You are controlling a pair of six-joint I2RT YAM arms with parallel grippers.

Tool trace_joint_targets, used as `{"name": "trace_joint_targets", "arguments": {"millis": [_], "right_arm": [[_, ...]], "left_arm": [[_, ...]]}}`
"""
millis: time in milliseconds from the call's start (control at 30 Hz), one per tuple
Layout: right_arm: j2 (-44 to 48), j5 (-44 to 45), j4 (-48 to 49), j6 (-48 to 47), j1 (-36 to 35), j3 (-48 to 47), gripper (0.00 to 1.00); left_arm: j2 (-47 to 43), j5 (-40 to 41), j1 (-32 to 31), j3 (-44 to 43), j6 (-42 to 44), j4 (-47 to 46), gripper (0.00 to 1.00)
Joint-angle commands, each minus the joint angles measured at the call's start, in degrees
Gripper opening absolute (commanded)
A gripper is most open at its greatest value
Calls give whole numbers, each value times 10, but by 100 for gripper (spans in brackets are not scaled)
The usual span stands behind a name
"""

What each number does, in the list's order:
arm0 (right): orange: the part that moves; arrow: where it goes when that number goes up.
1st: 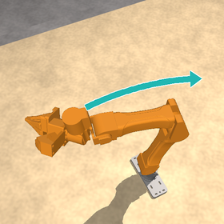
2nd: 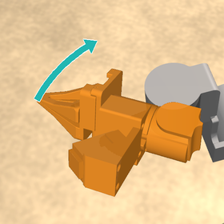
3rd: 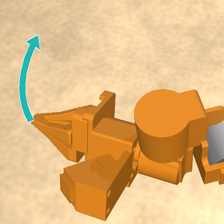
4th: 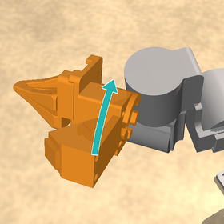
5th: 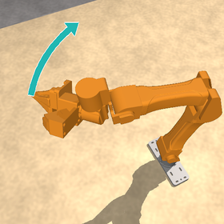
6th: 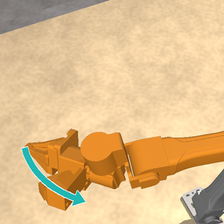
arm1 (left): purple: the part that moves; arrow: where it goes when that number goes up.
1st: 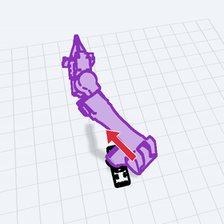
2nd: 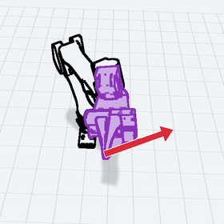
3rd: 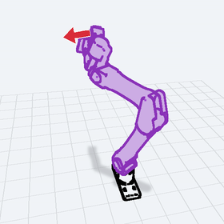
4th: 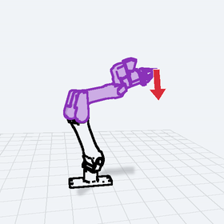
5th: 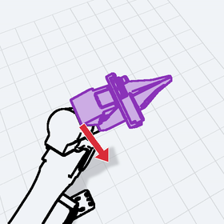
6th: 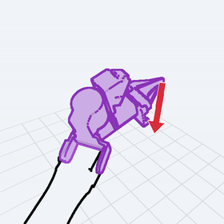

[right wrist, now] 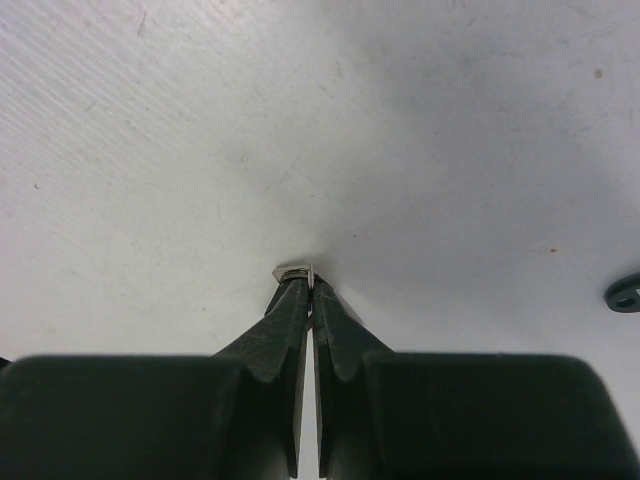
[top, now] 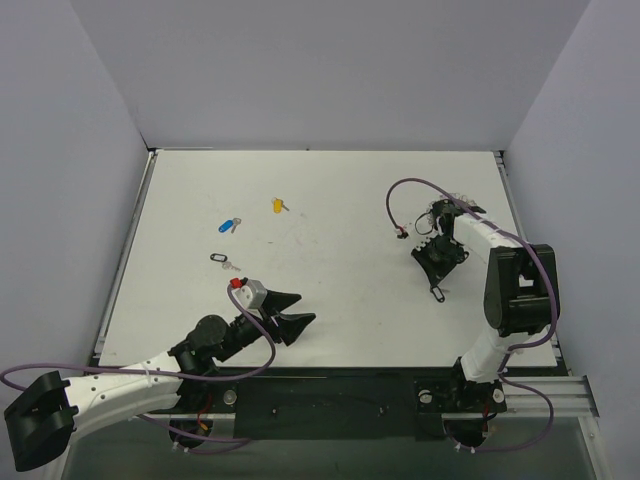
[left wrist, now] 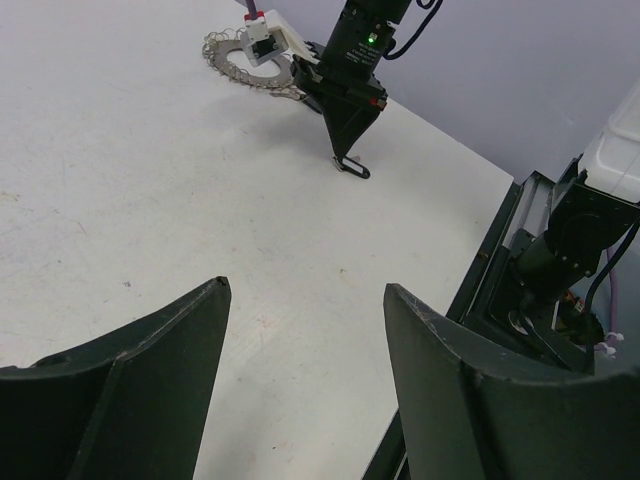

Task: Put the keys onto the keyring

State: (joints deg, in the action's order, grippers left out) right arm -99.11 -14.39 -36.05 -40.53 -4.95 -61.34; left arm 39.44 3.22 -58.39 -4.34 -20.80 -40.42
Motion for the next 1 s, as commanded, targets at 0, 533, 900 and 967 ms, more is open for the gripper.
{"name": "trace_joint_targets", "arguments": {"millis": [0,533,900,967], "right_arm": [[8,10,5,16,-1,-2,0],[-2,38,15,42,-13,3,0],[-16,52,11,50,-18,-3,1],[-17,52,10,51,-18,-3,2]], "left_arm": [[-1,6,2,-1,-4,-15,73],[-14,8,2,6,-11,-11,73],[-21,10,2,7,-12,-6,73],[-21,11,2,8,-12,-6,73]]}}
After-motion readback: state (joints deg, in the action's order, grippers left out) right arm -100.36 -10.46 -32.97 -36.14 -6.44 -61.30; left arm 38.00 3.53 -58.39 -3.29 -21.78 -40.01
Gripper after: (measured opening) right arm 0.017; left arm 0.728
